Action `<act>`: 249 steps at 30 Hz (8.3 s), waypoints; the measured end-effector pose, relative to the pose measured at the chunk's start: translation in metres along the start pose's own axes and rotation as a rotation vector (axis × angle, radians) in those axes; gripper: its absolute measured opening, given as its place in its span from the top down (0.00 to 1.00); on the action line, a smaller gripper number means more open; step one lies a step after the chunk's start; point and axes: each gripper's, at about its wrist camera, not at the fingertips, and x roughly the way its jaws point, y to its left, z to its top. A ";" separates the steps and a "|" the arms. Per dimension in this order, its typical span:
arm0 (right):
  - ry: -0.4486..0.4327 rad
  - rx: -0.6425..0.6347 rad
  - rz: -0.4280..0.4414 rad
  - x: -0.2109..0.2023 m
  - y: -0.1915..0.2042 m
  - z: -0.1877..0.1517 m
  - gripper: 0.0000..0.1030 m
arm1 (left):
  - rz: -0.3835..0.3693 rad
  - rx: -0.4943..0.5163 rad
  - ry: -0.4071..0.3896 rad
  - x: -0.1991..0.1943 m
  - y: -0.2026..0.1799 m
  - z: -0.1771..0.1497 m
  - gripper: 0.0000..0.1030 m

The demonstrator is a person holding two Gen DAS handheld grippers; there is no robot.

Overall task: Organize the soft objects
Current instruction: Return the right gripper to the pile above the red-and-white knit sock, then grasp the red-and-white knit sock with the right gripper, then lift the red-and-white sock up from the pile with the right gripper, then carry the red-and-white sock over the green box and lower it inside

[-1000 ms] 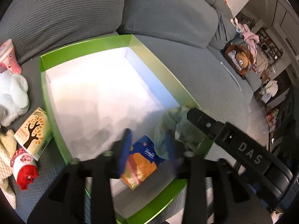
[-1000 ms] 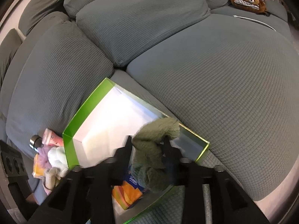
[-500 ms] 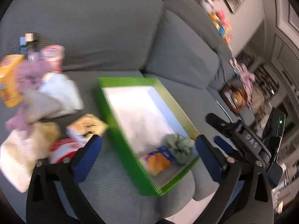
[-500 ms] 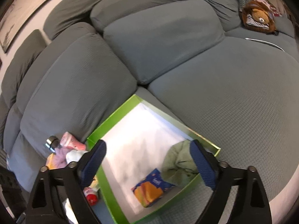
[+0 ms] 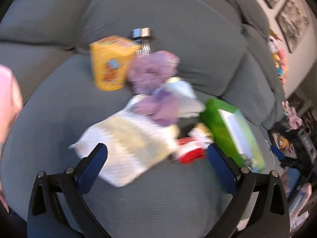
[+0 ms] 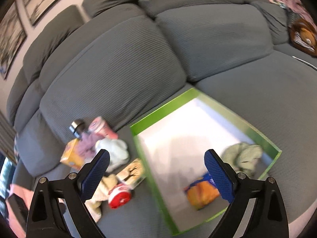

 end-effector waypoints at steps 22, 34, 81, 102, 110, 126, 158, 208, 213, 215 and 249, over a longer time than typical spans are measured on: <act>0.164 -0.208 0.070 0.051 0.098 -0.048 0.25 | 0.147 -0.113 0.011 0.005 0.087 -0.004 0.21; 0.268 -0.280 0.035 0.075 0.115 -0.069 0.41 | 0.164 -0.097 0.007 0.005 0.085 -0.003 0.36; 0.265 -0.276 0.107 0.080 0.115 -0.079 0.61 | 0.156 -0.100 0.121 0.019 0.084 -0.011 0.37; 0.533 -0.354 0.204 0.129 0.156 -0.130 0.23 | 0.188 -0.120 0.135 0.018 0.091 -0.011 0.37; 0.402 -0.305 0.239 0.101 0.139 -0.107 0.21 | 0.022 -0.102 0.176 0.023 0.073 -0.018 0.37; 0.522 -0.307 0.263 0.142 0.148 -0.137 0.59 | -0.104 -0.111 0.223 0.056 0.051 -0.032 0.68; 0.213 -0.376 0.430 0.039 0.167 -0.093 0.63 | -0.141 0.132 -0.067 -0.022 -0.012 -0.004 0.72; -0.053 -0.134 0.357 -0.044 0.024 -0.012 0.63 | -0.286 0.427 -0.070 0.010 -0.186 -0.007 0.72; -0.055 -0.095 0.321 -0.041 0.006 -0.007 0.63 | -0.302 0.452 -0.033 0.024 -0.201 -0.009 0.72; -0.055 -0.076 0.306 -0.039 -0.001 -0.006 0.63 | -0.309 0.462 -0.018 0.030 -0.208 -0.011 0.72; 0.113 0.185 0.120 0.034 -0.090 -0.003 0.63 | -0.324 0.481 0.325 0.133 -0.245 -0.025 0.72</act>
